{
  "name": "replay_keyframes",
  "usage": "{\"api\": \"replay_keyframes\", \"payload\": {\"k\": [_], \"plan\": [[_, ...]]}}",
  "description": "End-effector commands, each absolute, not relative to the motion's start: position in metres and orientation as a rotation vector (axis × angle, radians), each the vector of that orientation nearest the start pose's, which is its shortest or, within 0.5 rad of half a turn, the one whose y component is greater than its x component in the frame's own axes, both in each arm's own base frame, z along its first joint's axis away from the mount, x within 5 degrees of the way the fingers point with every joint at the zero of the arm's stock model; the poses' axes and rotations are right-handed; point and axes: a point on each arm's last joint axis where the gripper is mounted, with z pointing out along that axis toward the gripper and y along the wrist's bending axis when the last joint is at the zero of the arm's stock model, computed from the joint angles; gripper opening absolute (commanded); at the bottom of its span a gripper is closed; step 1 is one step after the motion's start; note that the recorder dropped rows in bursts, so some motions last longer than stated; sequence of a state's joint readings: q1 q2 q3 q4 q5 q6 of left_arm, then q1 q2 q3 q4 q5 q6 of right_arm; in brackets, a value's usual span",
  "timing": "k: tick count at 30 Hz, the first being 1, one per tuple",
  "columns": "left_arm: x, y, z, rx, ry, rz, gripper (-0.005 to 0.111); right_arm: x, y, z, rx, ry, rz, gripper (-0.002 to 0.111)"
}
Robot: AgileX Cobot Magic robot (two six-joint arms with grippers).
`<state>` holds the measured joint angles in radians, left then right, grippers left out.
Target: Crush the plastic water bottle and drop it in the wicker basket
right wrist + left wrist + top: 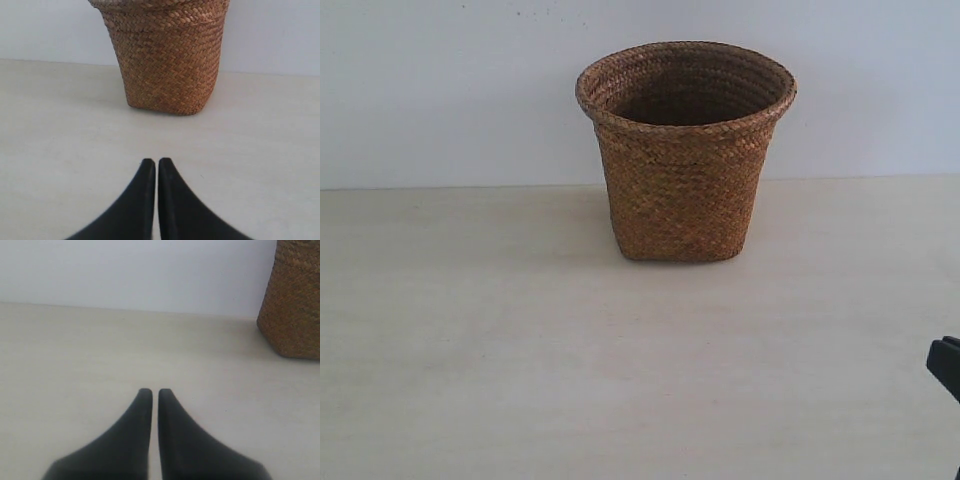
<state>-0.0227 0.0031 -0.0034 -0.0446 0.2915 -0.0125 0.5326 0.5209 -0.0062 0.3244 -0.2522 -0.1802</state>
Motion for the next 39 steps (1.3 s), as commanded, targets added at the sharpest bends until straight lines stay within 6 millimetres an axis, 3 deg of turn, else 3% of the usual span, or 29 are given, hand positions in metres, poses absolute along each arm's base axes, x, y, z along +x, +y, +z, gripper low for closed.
{"api": "replay_keyframes", "payload": {"k": [1, 12, 28, 39], "plan": [[0.054, -0.003, 0.187, -0.023, 1.777, -0.072, 0.004, 0.085, 0.032, 0.194, -0.266, 1.768, 0.302, 0.0], [0.054, -0.003, 0.187, -0.023, 1.777, -0.072, 0.004, 0.055, 0.008, 0.191, -0.088, 1.722, 0.098, 0.0], [0.055, -0.003, 0.187, -0.023, 1.775, -0.071, 0.004, 0.053, 0.003, 0.182, 0.038, 1.83, 0.059, 0.0], [0.055, -0.003, 0.187, -0.023, 1.775, -0.071, 0.004, 0.053, 0.005, 0.179, 0.009, 1.861, 0.083, 0.0]]}}
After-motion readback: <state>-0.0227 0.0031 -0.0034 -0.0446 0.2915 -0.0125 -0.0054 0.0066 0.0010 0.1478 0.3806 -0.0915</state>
